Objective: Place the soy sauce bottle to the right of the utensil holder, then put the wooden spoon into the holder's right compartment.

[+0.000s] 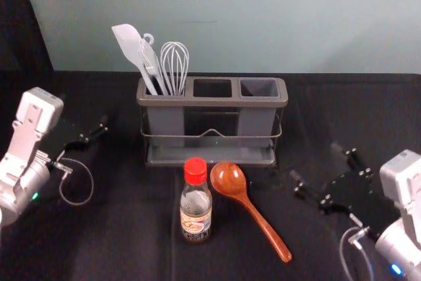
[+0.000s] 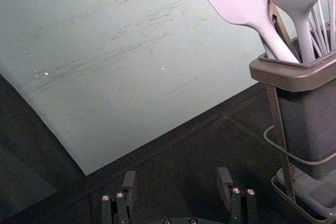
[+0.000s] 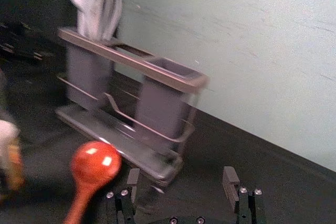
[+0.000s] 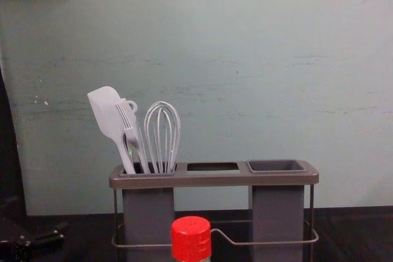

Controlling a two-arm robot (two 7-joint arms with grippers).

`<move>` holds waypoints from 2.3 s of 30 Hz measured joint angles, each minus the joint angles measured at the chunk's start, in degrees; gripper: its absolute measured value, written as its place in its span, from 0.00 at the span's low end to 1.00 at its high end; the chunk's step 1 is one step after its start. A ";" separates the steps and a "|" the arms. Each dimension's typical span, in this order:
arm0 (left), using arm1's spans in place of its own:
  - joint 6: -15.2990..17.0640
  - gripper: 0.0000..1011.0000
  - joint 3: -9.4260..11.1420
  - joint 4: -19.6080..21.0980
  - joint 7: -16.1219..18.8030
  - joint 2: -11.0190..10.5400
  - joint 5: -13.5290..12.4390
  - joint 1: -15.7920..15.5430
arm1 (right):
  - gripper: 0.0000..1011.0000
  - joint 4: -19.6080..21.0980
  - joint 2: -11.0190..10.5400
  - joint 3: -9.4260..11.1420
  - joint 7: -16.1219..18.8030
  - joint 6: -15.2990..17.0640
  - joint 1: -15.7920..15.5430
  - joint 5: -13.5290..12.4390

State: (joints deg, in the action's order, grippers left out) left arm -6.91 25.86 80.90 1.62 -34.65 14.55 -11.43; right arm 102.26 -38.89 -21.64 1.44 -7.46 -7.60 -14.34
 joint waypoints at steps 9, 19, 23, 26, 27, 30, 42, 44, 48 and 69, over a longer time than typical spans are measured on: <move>0.00 0.99 0.00 0.00 0.00 0.00 0.00 0.00 | 0.99 5.17 0.95 -0.86 2.22 -2.54 -4.89 -0.52; 0.00 0.99 0.00 0.00 0.00 0.00 0.00 0.00 | 0.99 6.41 4.11 -3.76 6.23 -4.11 -5.43 -0.66; 0.00 0.99 0.00 0.00 0.00 0.00 0.00 0.00 | 0.99 6.42 5.53 -5.00 7.83 -4.05 -4.40 -0.29; 0.00 0.99 0.00 0.00 0.00 0.00 0.00 0.00 | 0.99 6.42 6.77 -5.73 9.18 -3.51 -3.17 -0.18; 0.00 0.99 0.00 0.00 0.00 0.00 0.00 0.00 | 0.99 6.35 7.09 -5.86 9.52 -3.32 -2.81 -0.22; 0.00 0.99 0.00 0.00 0.00 0.00 0.00 0.00 | 0.99 5.57 8.45 -6.31 11.13 -2.53 -1.16 -0.73; 0.00 0.99 0.00 0.00 0.00 0.00 0.00 0.00 | 0.99 0.97 13.67 -7.20 17.26 0.67 4.70 -3.97; 0.00 0.99 0.00 0.00 0.00 0.00 0.00 0.00 | 0.99 0.54 14.34 -7.40 17.90 1.12 5.22 -3.87; 0.00 0.99 0.00 0.00 0.00 0.00 0.00 0.00 | 0.99 0.03 15.26 -7.80 18.62 2.02 6.00 -3.11; 0.00 0.99 0.00 0.00 0.00 0.00 0.00 0.00 | 0.74 -1.36 18.42 -6.26 20.56 3.41 6.14 -0.78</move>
State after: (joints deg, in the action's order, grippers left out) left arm -6.91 25.86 80.90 1.62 -34.65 14.55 -11.43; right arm 100.90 -20.47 -27.90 22.00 -4.05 -1.46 -15.12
